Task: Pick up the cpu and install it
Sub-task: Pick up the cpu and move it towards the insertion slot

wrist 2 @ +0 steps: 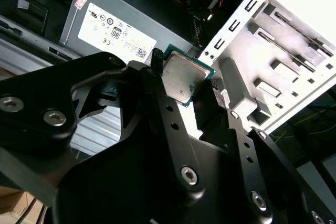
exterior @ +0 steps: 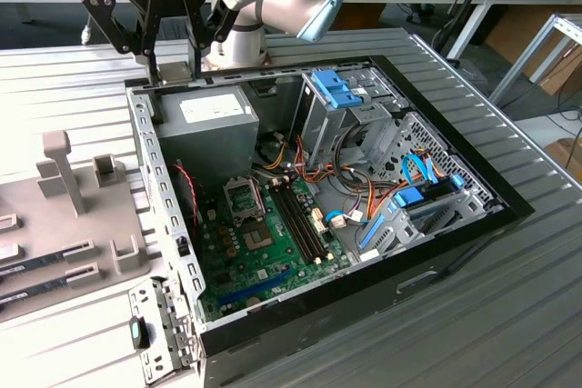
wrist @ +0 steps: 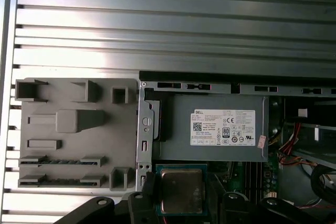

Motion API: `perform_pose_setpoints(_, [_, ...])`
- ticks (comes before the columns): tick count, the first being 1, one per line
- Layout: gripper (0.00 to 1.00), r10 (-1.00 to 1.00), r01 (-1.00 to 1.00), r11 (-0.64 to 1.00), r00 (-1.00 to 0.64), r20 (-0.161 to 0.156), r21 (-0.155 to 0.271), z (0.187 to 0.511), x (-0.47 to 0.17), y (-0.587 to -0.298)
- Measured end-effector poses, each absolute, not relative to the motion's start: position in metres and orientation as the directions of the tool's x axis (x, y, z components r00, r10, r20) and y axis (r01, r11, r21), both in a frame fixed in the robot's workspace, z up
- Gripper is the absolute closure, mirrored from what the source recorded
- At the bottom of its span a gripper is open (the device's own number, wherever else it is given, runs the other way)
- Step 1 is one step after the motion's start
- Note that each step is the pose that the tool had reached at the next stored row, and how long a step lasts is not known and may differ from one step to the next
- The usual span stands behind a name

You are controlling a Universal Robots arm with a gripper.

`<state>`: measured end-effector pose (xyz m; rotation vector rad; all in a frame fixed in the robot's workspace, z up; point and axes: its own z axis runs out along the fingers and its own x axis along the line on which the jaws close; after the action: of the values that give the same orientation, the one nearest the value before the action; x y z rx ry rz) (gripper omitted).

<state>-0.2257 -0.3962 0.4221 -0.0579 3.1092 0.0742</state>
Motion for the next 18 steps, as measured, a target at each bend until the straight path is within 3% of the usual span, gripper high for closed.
perform_pose_setpoints(18, [0.53, -0.036, -0.038, 0.998, -0.999, -0.032, 0.047, 0.4199, -0.2166, -0.3962])
